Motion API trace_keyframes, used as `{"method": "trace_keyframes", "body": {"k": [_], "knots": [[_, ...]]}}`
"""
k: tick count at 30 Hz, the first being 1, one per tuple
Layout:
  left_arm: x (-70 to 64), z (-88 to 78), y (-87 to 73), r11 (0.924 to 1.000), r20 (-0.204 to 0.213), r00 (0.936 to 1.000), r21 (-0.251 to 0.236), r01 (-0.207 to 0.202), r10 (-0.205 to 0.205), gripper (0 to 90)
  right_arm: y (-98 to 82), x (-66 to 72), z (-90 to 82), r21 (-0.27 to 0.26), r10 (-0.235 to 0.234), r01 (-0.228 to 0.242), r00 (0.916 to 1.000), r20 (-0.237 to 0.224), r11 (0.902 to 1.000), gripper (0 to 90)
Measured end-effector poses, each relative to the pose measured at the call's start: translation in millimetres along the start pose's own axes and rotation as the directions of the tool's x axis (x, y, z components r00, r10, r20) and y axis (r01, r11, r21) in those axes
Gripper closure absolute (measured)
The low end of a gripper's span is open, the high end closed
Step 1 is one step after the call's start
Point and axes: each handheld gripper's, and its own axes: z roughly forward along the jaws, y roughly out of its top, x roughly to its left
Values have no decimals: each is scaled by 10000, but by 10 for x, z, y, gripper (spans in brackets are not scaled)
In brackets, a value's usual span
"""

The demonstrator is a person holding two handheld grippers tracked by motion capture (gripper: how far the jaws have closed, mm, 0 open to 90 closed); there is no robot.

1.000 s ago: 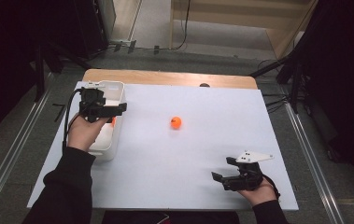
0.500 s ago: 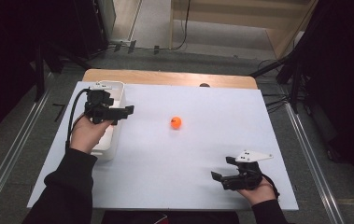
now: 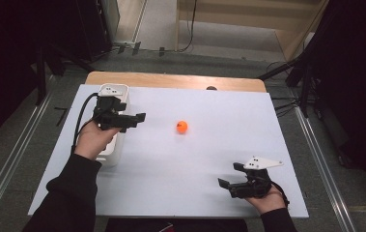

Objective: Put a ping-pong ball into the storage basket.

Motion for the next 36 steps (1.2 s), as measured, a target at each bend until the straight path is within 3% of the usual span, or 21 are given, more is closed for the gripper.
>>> {"method": "trace_keyframes", "body": {"k": [4, 21, 27, 36], "knots": [[-40, 26, -4, 9999, 320, 9994, -27, -128, 129, 152, -5, 12, 2, 62, 26, -26, 10000, -25, 10000, 119], [-218, 150, -45, 9973, 720, 9947, -150, -725, 734, 152, -15, 12, -12, 3, 9, -9, 10000, -58, 10000, 119], [-267, 191, -58, 9976, 987, 9928, -176, -669, 683, 152, -13, 16, -9, 25, -18, 18, 10000, -96, 10000, 119], [-358, 252, -70, 9967, 896, 9930, -330, -744, 771, 152, -26, 4, -27, -23, -7, 6, 10000, -52, 10000, 119]]}}
